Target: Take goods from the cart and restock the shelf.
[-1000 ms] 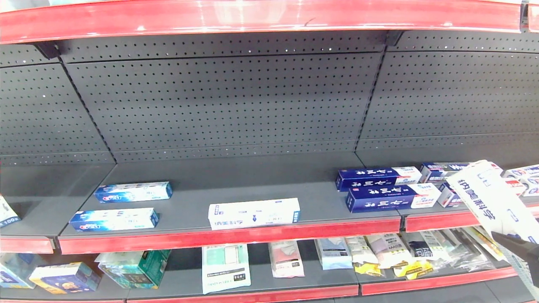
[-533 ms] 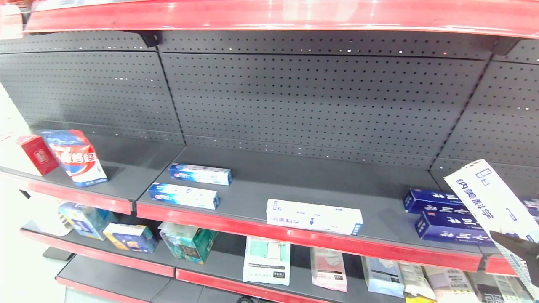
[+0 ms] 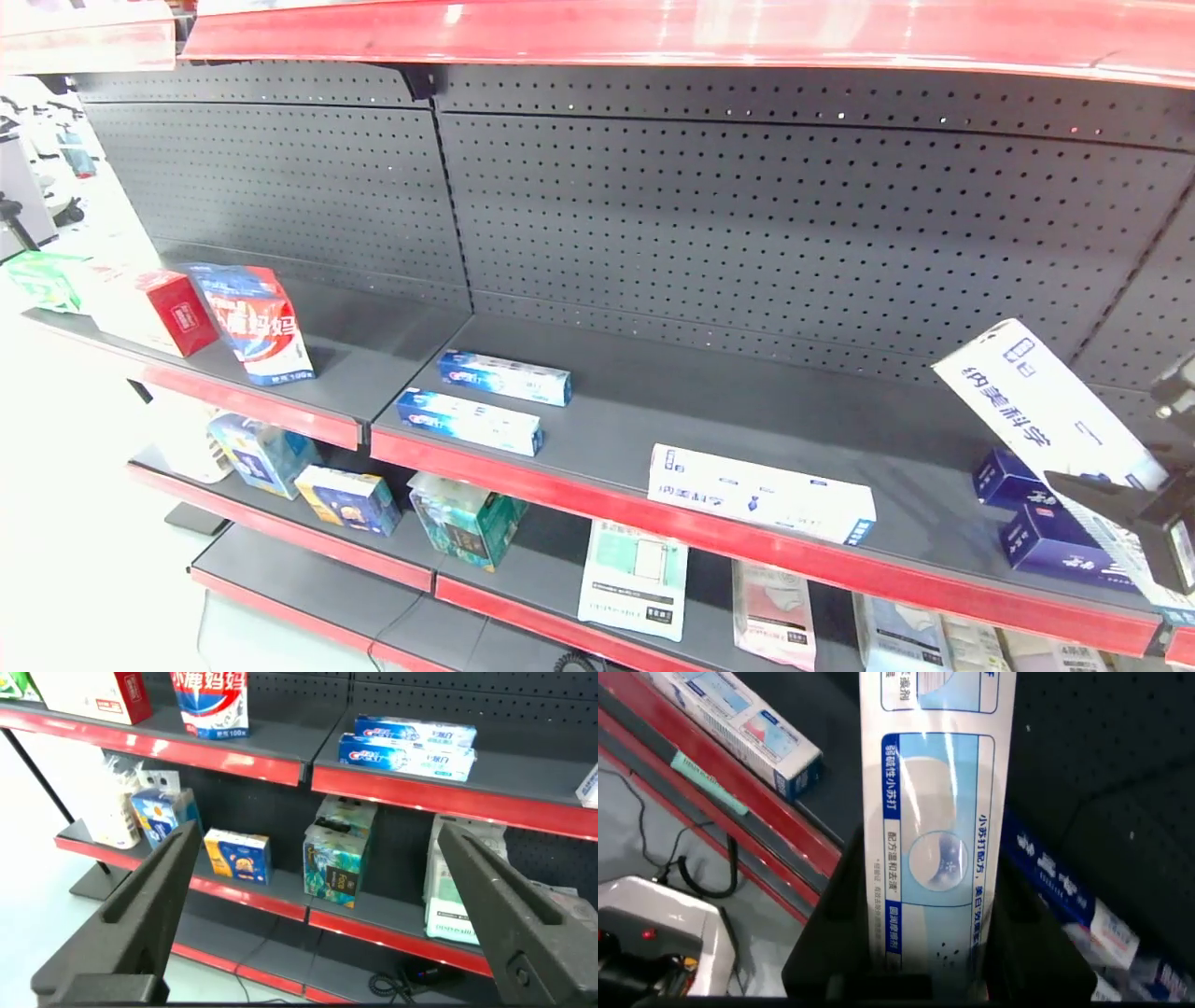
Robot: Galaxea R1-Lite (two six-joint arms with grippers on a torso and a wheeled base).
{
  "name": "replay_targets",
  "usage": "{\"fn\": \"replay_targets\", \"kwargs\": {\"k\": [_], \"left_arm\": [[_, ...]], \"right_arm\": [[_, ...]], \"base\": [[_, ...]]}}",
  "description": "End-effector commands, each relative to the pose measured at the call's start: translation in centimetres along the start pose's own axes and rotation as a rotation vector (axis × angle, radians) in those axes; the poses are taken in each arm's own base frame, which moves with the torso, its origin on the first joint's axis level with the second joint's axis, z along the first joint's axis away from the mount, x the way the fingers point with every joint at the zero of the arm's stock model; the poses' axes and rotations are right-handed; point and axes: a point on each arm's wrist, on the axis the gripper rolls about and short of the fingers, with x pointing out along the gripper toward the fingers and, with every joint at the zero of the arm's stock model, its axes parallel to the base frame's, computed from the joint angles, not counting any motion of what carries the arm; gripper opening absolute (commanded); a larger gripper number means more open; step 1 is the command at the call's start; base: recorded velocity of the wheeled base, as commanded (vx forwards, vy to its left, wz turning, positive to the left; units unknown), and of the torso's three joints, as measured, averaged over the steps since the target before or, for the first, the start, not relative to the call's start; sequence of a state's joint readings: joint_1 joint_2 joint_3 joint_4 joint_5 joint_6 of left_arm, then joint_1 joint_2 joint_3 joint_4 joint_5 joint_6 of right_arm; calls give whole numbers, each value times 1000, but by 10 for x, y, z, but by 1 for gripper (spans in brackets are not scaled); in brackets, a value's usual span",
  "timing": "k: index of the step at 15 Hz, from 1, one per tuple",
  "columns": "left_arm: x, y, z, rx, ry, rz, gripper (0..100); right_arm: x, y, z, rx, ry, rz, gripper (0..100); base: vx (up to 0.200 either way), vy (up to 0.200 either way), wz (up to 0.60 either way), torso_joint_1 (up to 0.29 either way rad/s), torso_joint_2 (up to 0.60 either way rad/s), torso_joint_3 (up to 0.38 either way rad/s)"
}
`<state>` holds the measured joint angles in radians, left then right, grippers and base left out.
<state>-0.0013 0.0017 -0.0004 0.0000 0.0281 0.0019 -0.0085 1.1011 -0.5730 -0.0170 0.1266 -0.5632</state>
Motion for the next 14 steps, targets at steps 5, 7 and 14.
{"fn": "replay_targets", "kwargs": {"k": [5,7,14], "left_arm": [[0,0,0,0,0,-1,100],[0,0,0,0,0,2,100],[0,0,0,0,0,1,100]], "right_arm": [[89,-23,30,-129,-11,192,0],[116,-24,38,-170,-54,248,0],[152,-17,51,-211,-86,337,0]], "base": [[0,0,0,0,0,0],[0,0,0,0,0,0],[0,0,0,0,0,0]]}}
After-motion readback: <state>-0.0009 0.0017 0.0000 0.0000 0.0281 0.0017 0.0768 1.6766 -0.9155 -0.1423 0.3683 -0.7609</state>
